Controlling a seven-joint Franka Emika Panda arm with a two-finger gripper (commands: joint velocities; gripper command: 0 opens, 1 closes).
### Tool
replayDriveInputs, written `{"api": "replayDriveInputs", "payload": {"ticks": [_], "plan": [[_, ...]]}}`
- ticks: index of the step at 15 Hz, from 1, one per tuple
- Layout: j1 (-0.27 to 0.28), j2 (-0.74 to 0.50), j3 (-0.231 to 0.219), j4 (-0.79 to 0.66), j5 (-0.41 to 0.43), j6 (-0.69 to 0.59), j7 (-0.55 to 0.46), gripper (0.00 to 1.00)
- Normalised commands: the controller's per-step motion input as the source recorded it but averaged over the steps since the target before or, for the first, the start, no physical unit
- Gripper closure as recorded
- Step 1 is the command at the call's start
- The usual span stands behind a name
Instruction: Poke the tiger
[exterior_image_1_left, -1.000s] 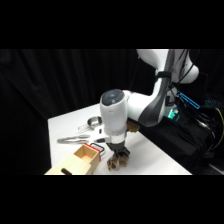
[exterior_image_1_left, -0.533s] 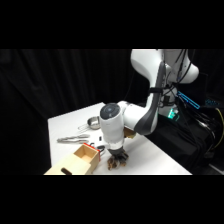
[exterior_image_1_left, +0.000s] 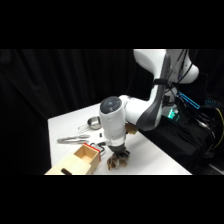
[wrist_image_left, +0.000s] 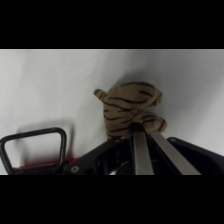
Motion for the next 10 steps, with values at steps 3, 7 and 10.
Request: {"api": "replayDriveInputs", "payload": {"ticks": [3,7,10], "plan": [[0.004,-0.46,0.05,-0.13,-0.028,-0.36,-0.06,0.94],[-0.041,-0.35,0.04,-0.03,-0.002,-0.32,-0.1,0.6],[-0.062,-0.3,0.037,-0.02,0.016,-0.24,-0.1,0.37]]}}
